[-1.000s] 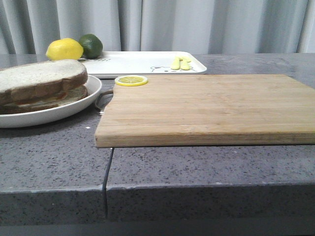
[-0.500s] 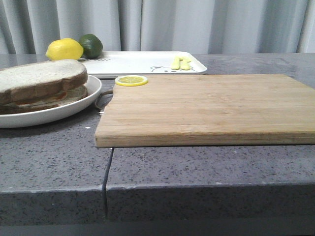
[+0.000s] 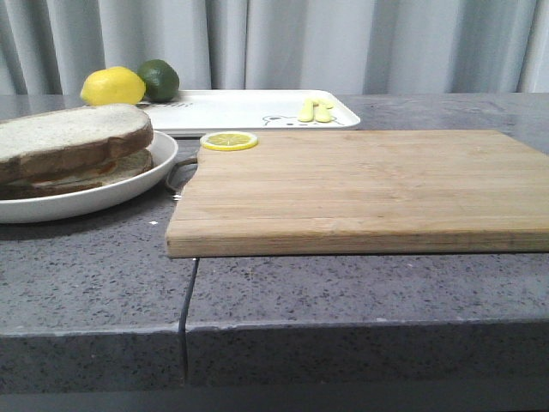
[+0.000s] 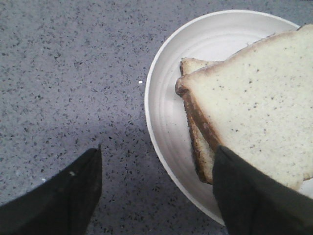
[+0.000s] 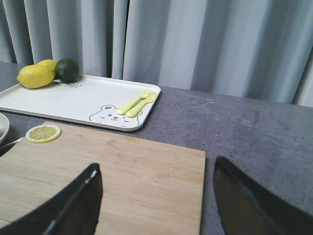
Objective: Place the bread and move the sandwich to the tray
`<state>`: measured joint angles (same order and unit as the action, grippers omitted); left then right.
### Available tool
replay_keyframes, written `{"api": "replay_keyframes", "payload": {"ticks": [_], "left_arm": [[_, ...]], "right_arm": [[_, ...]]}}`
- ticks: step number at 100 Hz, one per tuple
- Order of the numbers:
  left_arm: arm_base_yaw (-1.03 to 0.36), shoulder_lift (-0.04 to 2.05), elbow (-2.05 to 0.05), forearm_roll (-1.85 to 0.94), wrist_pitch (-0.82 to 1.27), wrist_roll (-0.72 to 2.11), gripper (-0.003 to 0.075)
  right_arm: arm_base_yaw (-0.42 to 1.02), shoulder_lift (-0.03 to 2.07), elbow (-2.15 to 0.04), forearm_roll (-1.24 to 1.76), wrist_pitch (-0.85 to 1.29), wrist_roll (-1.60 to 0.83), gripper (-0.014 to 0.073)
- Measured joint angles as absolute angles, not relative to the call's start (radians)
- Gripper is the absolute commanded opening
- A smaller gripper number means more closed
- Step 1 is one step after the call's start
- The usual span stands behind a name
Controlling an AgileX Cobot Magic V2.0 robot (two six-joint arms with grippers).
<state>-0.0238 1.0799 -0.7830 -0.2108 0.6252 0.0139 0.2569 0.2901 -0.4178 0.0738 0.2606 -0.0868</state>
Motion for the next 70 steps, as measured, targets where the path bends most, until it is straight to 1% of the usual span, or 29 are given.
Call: {"api": "replay_keyframes", "payload": {"ticks": [70], "left_arm": [[-0.024, 1.302, -0.783, -0.258, 0.572, 0.012, 0.0441]], "right_arm": [[0.257, 0.29, -0.418, 0.074, 0.258, -0.087, 0.0489]]}}
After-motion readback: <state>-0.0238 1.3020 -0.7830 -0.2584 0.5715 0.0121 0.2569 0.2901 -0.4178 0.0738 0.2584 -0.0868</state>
